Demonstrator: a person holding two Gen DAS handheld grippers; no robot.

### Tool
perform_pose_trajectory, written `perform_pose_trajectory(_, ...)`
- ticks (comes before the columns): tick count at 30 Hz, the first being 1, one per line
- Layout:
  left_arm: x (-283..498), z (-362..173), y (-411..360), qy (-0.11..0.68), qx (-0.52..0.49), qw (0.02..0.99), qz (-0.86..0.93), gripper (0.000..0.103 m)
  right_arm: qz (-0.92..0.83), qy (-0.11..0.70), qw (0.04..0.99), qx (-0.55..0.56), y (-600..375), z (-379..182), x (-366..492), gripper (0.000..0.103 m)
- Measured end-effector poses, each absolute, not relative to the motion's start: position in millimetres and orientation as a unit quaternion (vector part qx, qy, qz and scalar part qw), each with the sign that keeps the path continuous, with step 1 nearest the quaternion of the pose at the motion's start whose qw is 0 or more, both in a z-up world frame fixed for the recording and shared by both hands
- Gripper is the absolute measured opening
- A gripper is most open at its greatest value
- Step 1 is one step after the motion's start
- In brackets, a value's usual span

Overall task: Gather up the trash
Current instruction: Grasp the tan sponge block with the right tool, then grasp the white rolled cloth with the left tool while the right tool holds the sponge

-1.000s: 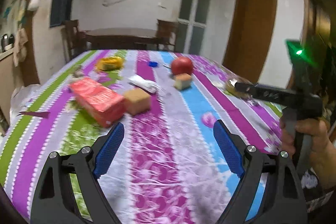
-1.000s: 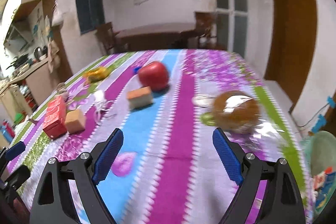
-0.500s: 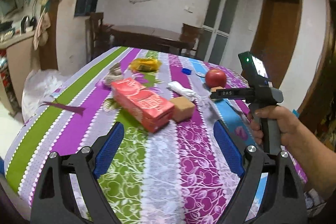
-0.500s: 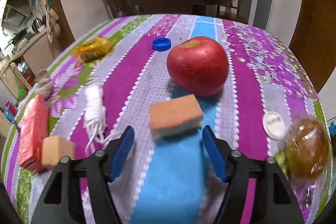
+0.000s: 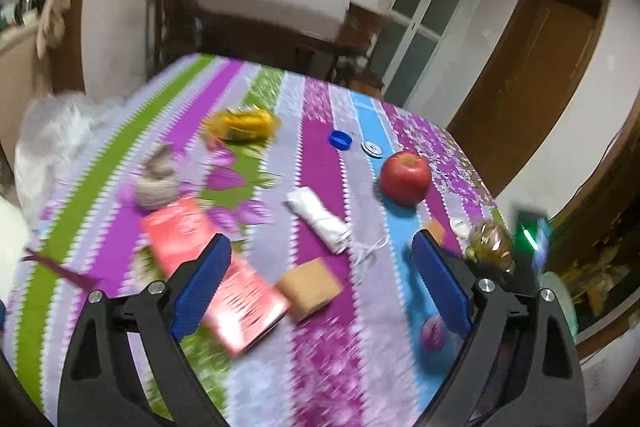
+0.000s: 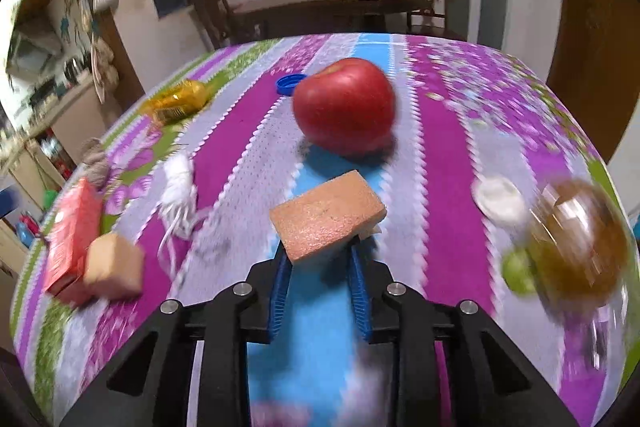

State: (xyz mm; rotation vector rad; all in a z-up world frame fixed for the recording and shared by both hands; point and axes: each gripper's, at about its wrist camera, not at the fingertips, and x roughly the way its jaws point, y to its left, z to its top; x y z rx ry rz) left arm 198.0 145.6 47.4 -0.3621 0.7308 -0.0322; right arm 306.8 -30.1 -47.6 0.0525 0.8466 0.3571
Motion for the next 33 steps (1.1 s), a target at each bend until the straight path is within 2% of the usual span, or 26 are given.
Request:
perform_pose_trajectory(8,291.2,2.2,111.3,0.471,-0.150,0.869,0.018,0.088,0.188,0.378,0.901,0.097,-101.6,-36.9,201.0,0.029)
perform_pose_trajectory(13,320.8,-28.9,99.1,0.522,-0.150,0.839,0.034,0.075,0.197,0.373,0.897,0.132,-129.8,-35.9,162.8,0.029)
perform_pose_trajectory(14,324.9,-35.5,93.3,0.533,-0.141,0.833,0.032,0.070,0.198,0.370,0.898,0.135,-134.9,-35.2,155.3,0.029)
perform_pose_trajectory(16,326.5,-36.9,80.1,0.530,-0.100,0.841,0.048,0.061,0.197,0.364,0.900,0.138,-141.2,-33.6,144.5,0.029)
perform_pose_trajectory(17,326.6,-36.0,75.1,0.528,-0.085,0.844,0.053,0.054,0.197,0.362,0.900,0.139,-142.2,-32.0,140.4,0.029)
perform_pose_trajectory(18,326.4,-36.0,71.4,0.526,-0.075,0.846,0.053,0.040,0.199,0.359,0.901,0.142,-144.9,-29.4,135.0,0.029)
perform_pose_trajectory(20,323.3,-35.3,64.0,0.523,-0.053,0.850,0.043,0.031,0.198,0.351,0.904,0.143,-148.5,-24.8,126.5,0.029)
perform_pose_trajectory(24,305.7,-23.1,57.4,0.499,-0.049,0.864,0.032,0.027,0.188,0.327,0.916,0.137,-158.7,-11.6,106.2,0.029)
perform_pose_trajectory(30,229.9,26.5,9.2,0.393,0.026,0.919,-0.010,0.028,0.167,0.317,0.926,0.120,-160.1,-4.9,90.6,0.029)
perform_pose_trajectory(33,197.7,32.7,-5.7,0.369,0.041,0.928,-0.032,0.028,0.158,0.315,0.929,0.113,-161.3,-3.9,87.2,0.029)
